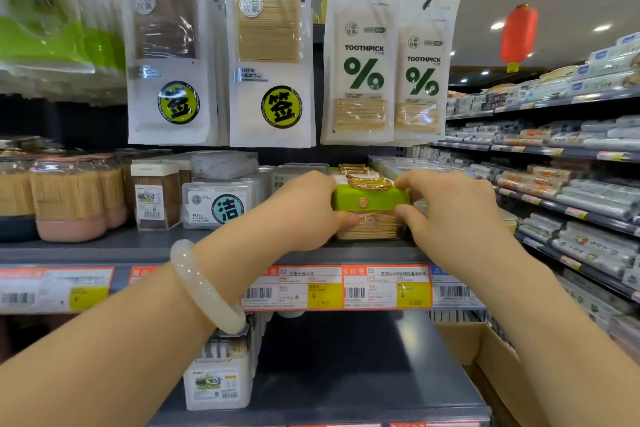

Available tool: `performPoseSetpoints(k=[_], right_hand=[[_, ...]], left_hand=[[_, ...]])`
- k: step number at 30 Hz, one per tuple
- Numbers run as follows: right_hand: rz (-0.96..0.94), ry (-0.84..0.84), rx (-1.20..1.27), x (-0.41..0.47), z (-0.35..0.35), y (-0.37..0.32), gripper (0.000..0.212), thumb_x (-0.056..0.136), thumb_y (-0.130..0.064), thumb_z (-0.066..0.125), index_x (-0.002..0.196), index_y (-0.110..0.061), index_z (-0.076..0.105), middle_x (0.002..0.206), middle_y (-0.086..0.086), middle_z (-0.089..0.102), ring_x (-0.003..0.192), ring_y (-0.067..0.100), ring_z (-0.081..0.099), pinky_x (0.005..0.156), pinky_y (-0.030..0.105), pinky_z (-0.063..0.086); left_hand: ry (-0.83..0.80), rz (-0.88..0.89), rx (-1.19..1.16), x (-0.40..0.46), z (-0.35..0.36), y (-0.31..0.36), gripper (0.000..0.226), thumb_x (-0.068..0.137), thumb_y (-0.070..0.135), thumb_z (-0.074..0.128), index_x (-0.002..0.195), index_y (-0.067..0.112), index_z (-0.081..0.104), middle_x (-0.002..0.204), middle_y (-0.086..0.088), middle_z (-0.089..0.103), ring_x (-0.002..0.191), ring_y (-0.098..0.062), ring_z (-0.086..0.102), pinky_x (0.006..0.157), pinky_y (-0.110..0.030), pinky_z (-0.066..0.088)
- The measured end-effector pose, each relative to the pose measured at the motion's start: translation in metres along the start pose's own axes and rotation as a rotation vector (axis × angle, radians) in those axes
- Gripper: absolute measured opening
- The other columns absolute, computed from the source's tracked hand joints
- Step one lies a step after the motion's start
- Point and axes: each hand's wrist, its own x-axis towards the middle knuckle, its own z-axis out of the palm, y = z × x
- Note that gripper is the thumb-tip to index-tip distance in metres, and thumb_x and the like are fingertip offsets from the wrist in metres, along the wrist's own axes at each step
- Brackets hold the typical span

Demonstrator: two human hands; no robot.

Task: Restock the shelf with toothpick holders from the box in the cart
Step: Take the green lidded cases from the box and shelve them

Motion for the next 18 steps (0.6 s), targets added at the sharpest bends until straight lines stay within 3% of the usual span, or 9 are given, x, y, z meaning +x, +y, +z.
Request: performPoseSetpoints(k=[6,13,15,18], right_hand=[[0.013,-0.028,-0.020,-0.002,-0.001,-0.003,0.032,0.094,-0.032,0.053,0.126,-0.026,0.052,0.125,-0.002,0.059,0.120,0.024,0.047,0.096,0.039,0.032],[0.005,-0.034,0.051,-0.009,-0.003,-0.002,0.034,0.093,-0.023,0.054,0.126,-0.022,0.054,0.123,0.003,0.061,0.118,0.028,0.050,0.100,0.043,0.038],[-0.004,0.022,0.105,-0.017,-0.008,0.001,0.034,0.091,-0.017,0.055,0.125,-0.017,0.057,0.121,0.008,0.061,0.117,0.031,0.051,0.099,0.046,0.039],[-0.014,0.127,0.166,-0.040,-0.018,0.009,0.028,0.088,-0.008,0.058,0.115,-0.006,0.064,0.113,0.014,0.064,0.110,0.036,0.055,0.094,0.049,0.042]], left_hand=[[-0.027,0.007,0.067,-0.003,0.001,0.003,0.048,0.089,0.044,0.058,0.130,0.020,0.048,0.120,-0.002,0.058,0.105,-0.019,0.055,0.088,-0.031,0.047],[-0.132,-0.018,0.162,-0.015,-0.009,0.009,0.077,0.090,0.043,0.056,0.149,0.019,0.014,0.145,-0.004,0.040,0.127,-0.021,0.042,0.099,-0.029,0.037],[-0.054,-0.024,0.175,-0.024,-0.010,0.015,0.079,0.091,0.043,0.055,0.150,0.014,0.011,0.146,-0.006,0.037,0.130,-0.023,0.040,0.099,-0.030,0.037],[0.294,0.137,0.207,-0.045,-0.008,0.030,0.058,0.093,0.039,0.053,0.141,0.015,0.032,0.139,-0.007,0.042,0.127,-0.025,0.040,0.098,-0.035,0.038]])
